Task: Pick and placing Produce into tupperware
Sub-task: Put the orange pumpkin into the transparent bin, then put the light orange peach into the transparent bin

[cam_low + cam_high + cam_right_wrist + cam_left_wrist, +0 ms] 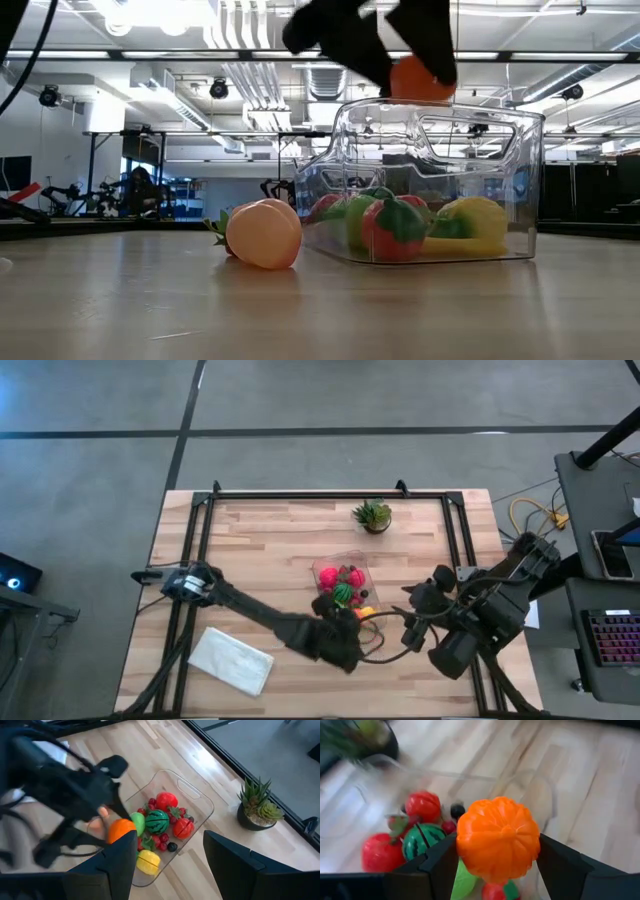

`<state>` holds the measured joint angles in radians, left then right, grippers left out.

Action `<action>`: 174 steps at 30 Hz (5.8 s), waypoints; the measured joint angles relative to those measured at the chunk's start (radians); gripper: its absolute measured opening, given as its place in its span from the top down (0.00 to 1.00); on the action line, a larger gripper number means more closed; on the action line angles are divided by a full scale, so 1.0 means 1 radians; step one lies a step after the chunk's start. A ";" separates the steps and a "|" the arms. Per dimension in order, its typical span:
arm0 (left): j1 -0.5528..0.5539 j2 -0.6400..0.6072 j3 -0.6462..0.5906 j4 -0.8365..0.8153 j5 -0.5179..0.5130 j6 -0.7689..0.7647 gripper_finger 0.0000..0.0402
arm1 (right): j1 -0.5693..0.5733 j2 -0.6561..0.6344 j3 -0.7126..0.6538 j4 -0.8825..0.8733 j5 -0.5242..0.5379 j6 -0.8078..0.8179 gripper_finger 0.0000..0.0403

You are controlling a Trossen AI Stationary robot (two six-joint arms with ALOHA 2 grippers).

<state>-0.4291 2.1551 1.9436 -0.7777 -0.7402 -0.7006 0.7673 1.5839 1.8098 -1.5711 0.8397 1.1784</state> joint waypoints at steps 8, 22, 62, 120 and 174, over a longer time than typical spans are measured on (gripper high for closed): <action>0.091 -0.011 -0.018 -0.022 0.067 -0.156 0.32 | 0.000 -0.003 -0.060 0.000 -0.042 0.030 0.46; 0.034 -0.132 -0.038 -0.231 0.365 -0.158 0.21 | 0.007 -0.040 -0.090 0.000 0.009 0.025 0.46; -0.100 -0.180 -0.344 -0.102 0.339 -0.700 0.27 | -0.317 -0.672 -1.000 1.447 -0.692 -0.789 0.46; -0.039 -0.209 -0.490 0.017 0.344 -0.740 0.27 | -0.655 -1.472 -1.722 1.366 -0.577 -0.830 0.46; -0.022 -0.436 -0.545 0.262 0.324 -0.642 0.41 | -0.655 -1.471 -1.722 1.366 -0.577 -0.838 0.46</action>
<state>-0.4510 1.7192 1.3982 -0.5160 -0.4160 -1.3430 0.1127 0.1127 0.0875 -0.2048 0.2626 0.3407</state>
